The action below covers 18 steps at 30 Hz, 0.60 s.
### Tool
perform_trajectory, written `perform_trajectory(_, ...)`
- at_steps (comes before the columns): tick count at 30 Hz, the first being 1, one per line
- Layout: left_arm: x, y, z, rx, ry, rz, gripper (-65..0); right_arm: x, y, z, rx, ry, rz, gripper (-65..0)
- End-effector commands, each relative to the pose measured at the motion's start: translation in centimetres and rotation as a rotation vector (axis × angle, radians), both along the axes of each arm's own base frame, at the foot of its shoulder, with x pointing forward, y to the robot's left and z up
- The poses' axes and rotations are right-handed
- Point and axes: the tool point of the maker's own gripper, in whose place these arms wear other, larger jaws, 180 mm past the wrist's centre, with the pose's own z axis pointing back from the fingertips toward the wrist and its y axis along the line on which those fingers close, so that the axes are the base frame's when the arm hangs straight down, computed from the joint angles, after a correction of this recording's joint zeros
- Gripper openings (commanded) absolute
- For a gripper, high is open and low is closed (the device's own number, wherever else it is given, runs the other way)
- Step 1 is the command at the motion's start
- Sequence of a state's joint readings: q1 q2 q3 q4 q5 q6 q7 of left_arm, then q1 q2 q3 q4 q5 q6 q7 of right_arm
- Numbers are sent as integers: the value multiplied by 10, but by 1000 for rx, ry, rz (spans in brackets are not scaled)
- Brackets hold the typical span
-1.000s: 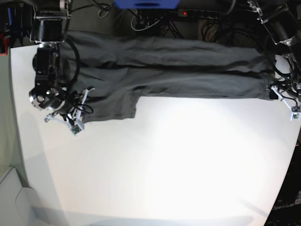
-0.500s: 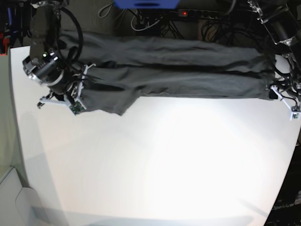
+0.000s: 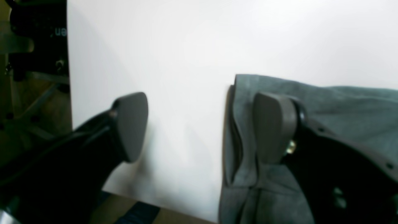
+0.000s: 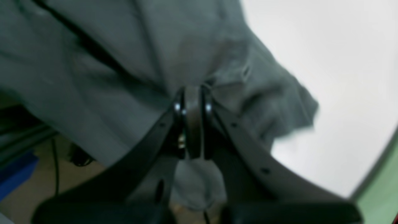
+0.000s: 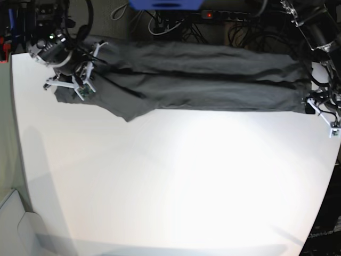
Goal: Layout the t-shirt on the table in an organized manner, then fold the t-shirt properly
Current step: 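Fold the sleeve with the right gripper onto the folded shirt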
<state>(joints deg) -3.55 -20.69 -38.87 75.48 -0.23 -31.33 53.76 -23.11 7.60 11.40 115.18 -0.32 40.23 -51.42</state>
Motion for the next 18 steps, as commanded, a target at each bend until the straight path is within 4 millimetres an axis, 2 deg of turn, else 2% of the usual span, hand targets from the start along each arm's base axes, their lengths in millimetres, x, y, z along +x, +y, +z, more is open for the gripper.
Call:
perform_trajectory(1, 10, 10, 17, 31, -42, -2, -138, 5, -4, 8, 0, -39, -6, -650)
perform_trajectory(11, 10, 9, 17, 31, -43, -4, -138, -16, -35, 3, -35, -5, -92, -650)
perform_trajectory(18, 8, 9, 16, 31, -38, -4, -137, -14, -36, 4, -40, -6, -95, -650)
